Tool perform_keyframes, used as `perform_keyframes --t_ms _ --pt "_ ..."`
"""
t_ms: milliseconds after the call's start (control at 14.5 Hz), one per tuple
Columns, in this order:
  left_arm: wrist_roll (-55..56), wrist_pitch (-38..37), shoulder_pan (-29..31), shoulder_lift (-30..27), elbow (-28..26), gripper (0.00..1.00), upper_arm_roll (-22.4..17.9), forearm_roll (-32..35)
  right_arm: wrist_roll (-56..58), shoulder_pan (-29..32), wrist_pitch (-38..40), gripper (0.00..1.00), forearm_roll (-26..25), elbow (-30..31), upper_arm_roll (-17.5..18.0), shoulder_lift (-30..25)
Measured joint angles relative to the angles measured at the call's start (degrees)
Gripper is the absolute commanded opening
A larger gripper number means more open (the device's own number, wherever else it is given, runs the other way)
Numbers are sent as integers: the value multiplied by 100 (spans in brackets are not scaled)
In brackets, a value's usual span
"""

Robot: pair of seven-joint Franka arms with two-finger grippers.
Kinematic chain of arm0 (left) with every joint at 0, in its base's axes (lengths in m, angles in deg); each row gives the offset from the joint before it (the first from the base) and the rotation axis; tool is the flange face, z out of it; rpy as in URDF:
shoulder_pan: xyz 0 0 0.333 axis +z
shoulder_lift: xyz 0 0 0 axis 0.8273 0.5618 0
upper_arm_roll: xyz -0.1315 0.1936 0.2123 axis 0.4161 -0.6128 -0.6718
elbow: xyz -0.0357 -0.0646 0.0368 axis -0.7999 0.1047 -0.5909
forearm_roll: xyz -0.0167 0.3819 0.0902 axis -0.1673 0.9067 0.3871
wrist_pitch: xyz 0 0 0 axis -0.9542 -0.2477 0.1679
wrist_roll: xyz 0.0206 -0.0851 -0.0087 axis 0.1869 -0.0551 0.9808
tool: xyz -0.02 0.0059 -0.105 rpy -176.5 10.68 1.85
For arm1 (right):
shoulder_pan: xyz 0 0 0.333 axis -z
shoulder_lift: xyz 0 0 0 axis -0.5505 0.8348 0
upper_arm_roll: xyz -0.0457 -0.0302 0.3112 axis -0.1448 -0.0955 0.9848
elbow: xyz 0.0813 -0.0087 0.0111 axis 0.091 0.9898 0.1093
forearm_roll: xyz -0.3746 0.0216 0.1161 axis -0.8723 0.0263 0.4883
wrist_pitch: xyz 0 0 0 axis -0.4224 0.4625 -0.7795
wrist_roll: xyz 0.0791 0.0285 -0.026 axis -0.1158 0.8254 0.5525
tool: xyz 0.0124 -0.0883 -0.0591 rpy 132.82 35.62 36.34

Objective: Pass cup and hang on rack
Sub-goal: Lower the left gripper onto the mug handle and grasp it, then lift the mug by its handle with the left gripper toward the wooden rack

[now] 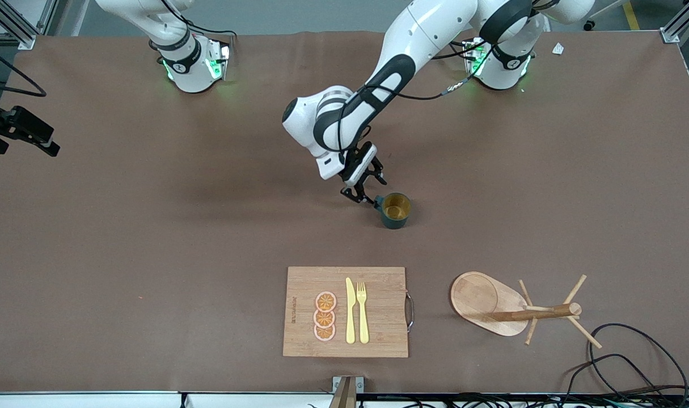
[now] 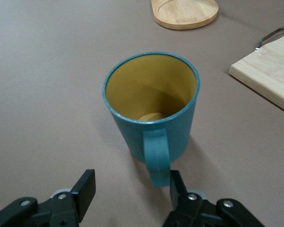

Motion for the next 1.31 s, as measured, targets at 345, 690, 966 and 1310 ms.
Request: perform_keyframes --t_ms 345,690,966,1310 --pt "0 1 0 50 32 31 -71 0 -13 31 80 100 -5 -9 229 0" --pt "-242 126 15 95 126 0 -85 3 -14 54 83 100 -7 -10 245 0" --pt "-827 150 237 -90 532 0 -69 -239 -14 81 89 100 -8 -10 245 0" --pt "-1787 189 843 -1013 726 0 -43 -1363 -14 89 92 100 -9 -11 246 0"
